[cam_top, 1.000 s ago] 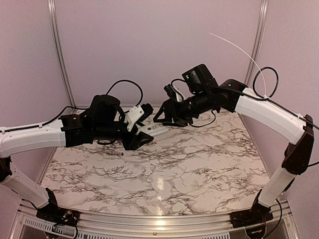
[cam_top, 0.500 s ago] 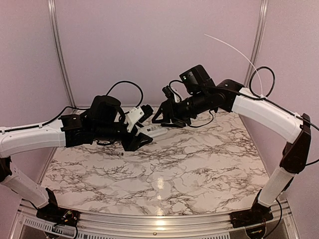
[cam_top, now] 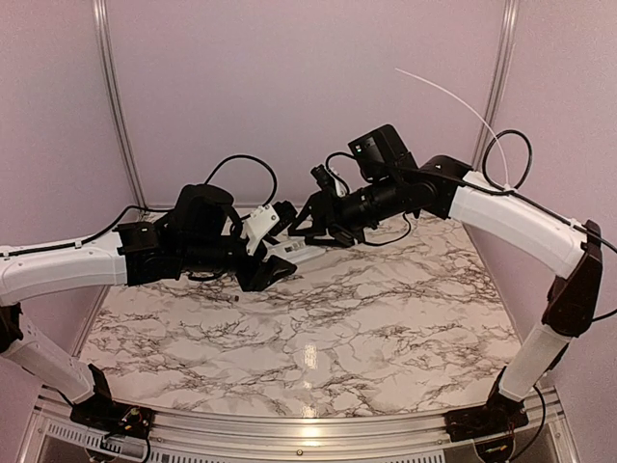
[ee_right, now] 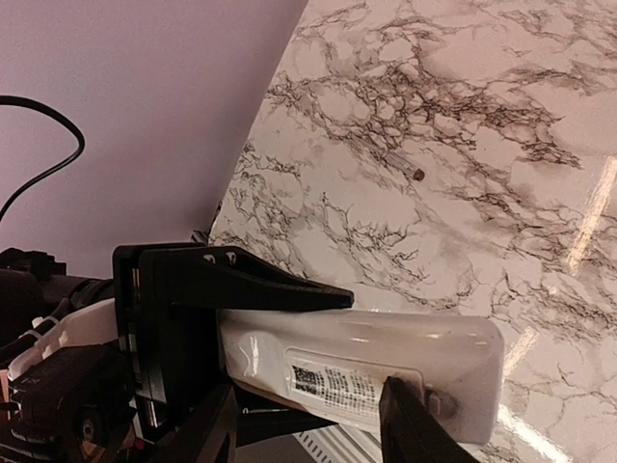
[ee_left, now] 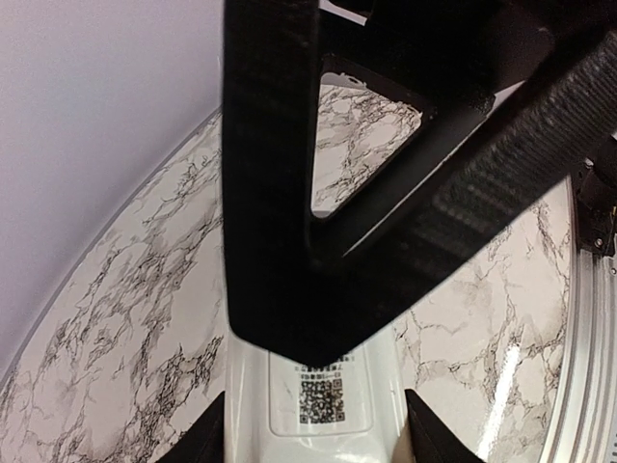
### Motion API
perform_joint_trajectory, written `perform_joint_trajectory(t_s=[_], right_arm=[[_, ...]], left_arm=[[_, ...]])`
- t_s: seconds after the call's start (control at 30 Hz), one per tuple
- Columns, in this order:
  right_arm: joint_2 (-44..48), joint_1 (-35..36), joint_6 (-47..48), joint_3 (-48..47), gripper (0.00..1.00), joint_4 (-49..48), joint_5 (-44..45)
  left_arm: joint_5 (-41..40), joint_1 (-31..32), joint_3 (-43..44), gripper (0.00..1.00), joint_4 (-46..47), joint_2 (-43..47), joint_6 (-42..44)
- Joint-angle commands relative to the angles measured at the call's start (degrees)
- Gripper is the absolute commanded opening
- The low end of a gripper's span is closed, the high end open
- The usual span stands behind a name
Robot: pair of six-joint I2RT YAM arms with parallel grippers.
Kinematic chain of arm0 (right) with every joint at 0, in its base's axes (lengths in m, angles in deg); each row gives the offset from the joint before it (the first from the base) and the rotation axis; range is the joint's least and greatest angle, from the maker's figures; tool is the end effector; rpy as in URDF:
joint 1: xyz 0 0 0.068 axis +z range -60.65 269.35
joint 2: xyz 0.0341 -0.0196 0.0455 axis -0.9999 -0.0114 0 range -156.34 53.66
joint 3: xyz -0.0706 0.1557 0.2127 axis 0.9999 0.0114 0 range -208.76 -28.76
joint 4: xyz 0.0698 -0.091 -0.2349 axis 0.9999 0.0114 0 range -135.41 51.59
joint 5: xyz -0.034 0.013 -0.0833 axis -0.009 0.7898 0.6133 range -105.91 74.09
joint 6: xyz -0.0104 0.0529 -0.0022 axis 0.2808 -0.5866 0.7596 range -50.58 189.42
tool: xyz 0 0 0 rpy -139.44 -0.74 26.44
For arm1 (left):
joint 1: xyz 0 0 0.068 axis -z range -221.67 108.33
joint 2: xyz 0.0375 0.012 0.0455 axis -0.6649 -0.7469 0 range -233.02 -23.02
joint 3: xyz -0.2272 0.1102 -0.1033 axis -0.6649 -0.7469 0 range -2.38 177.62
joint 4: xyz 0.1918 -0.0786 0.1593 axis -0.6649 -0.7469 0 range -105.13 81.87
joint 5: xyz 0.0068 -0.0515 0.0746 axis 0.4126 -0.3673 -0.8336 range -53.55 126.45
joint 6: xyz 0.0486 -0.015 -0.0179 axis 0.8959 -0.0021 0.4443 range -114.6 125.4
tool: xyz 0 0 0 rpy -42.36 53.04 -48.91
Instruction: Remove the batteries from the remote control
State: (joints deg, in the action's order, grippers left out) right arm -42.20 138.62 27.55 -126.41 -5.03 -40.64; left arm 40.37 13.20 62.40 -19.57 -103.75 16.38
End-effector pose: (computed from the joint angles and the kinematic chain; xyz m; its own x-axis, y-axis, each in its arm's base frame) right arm 0.2321 0.2924 0.3775 -0.9049 -0.1219 -0.4079 -0.3998 0.5722 0.7161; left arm 0.1859 -0.2686 0.3141 -0.0978 0.4693 -0.8776 0.8858 0.4430 0.1383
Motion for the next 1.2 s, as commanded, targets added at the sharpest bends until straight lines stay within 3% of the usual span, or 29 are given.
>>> perform_joint_trajectory(t_s=[0.0,0.23,1.17], right_arm=[[2.1,0.5,0.6,-3.1,0.49,2.9,4.6],[-0.2,0.5,4.6,-7.8,0.49,10.1,9.3],[-3.4,0.5,5.6,-7.9,0.49,11.9,9.5]], left_arm=[[-0.6,0.3,1.6,0.0,1.4,1.0,0.7],[-0.3,0.4,3.2,0.0,-1.3,0.0,-1.3],[-2.6,0.9,7.4,0.0,-7.2,-1.1,-2.5]])
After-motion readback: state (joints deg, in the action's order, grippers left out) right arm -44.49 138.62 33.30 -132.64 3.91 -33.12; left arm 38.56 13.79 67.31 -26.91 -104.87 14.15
